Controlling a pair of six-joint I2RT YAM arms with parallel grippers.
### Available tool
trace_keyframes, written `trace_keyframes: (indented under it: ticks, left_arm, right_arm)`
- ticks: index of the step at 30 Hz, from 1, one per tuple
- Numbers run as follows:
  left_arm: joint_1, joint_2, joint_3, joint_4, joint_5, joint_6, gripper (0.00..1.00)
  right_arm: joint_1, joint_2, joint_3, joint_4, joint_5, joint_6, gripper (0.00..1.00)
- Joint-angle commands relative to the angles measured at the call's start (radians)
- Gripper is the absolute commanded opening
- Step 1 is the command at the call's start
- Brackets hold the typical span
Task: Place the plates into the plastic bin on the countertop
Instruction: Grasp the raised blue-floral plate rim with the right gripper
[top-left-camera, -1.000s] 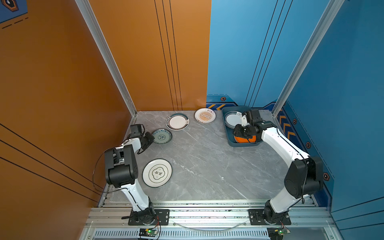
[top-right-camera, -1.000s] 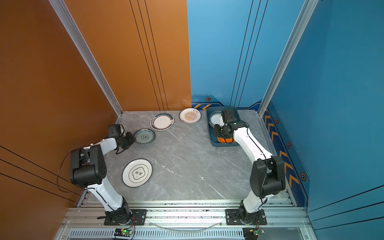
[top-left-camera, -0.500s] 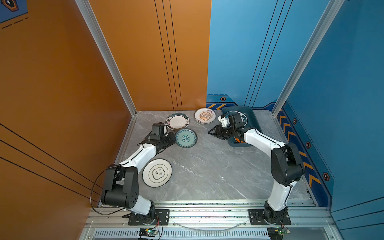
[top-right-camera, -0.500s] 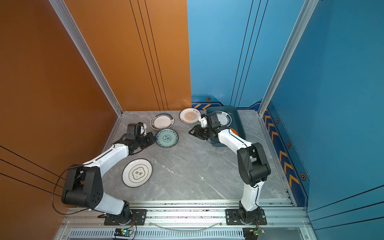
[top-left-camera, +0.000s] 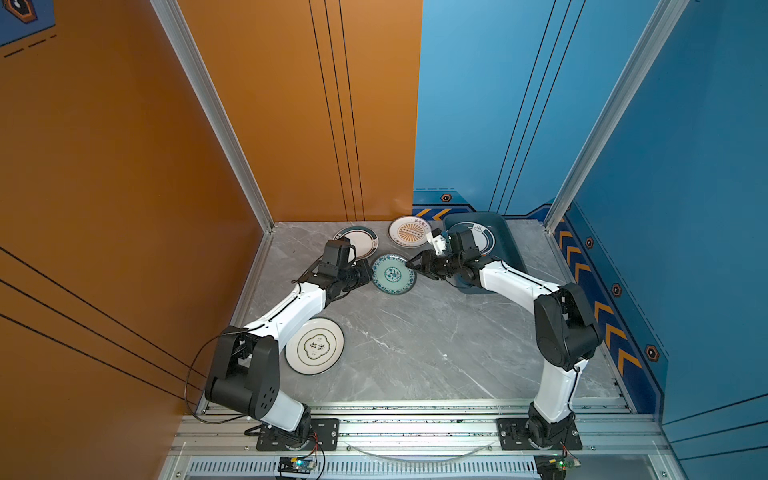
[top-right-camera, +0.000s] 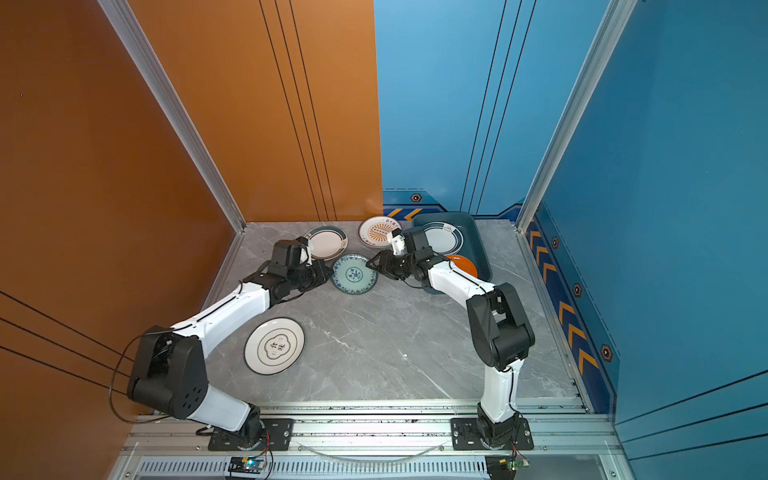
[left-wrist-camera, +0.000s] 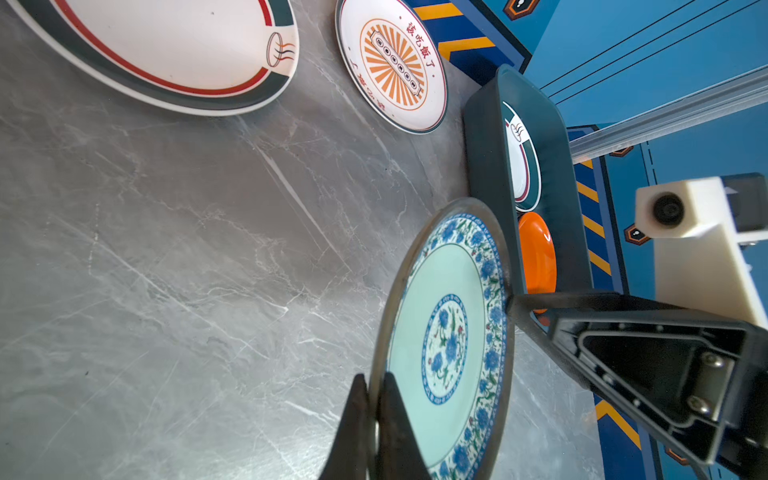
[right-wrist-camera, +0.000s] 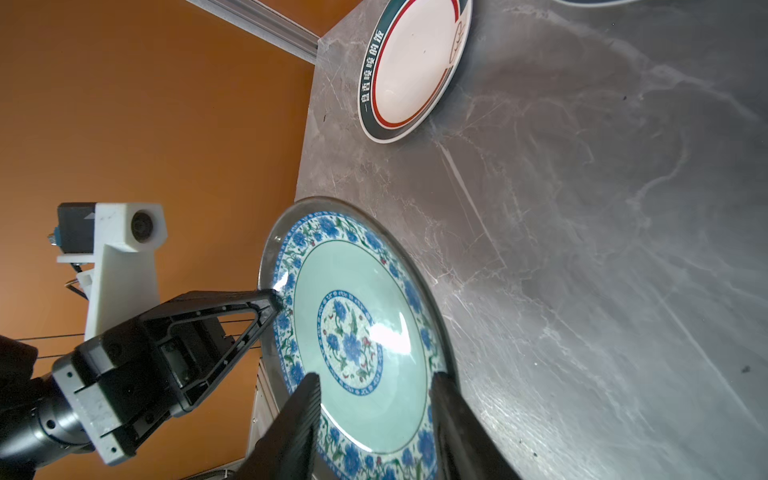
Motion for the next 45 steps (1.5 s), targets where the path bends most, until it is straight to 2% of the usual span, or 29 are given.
trace_keyframes:
  ticks: [1, 7, 12, 18, 19, 21, 28, 32, 37, 43, 45]
  left_arm:
    - [-0.008, -0.006, 0.045, -0.006, 0.005, -0.009, 0.00]
    - [-0.007, 0.002, 0.047, -0.021, -0.001, 0.007, 0.00]
    - [-0.008, 0.005, 0.042, -0.014, 0.003, 0.006, 0.00]
    - [-0.016, 0.004, 0.059, -0.012, 0.007, 0.001, 0.00]
    - [-0.019, 0.004, 0.062, -0.012, 0.010, -0.001, 0.00]
    - [-0.024, 0.004, 0.064, -0.012, 0.010, -0.002, 0.00]
    - [-0.042, 0.012, 0.077, -0.012, 0.009, -0.006, 0.00]
    - [-0.053, 0.028, 0.083, -0.004, 0.012, -0.008, 0.00]
    - [-0.057, 0.044, 0.087, 0.003, 0.018, -0.010, 0.00]
    - [-0.056, 0.049, 0.088, 0.006, 0.023, -0.009, 0.00]
    - [-0.056, 0.052, 0.090, 0.006, 0.025, -0.009, 0.00]
  right_arm:
    - [0.002, -0.014, -0.020, -0.030, 0.010, -0.029, 0.47]
    - [-0.021, -0.087, -0.030, -0.063, 0.044, -0.060, 0.49]
    - [-0.043, -0.154, -0.010, -0.149, 0.085, -0.111, 0.58]
    - [-0.059, -0.147, 0.000, -0.196, 0.087, -0.134, 0.76]
    - [-0.058, -0.139, 0.004, -0.202, 0.081, -0.136, 0.90]
    - [-0.054, -0.117, 0.011, -0.209, 0.073, -0.137, 1.00]
    - [-0.013, -0.042, 0.025, -0.176, 0.060, -0.121, 1.00]
    - [0.009, -0.006, 0.035, -0.121, 0.025, -0.083, 0.84]
    - [0.021, 0.009, 0.038, -0.081, -0.001, -0.053, 0.47]
    - [0.026, 0.006, 0.033, -0.074, -0.019, -0.047, 0.16]
    - [0.026, 0.003, 0.033, -0.075, -0.020, -0.047, 0.09]
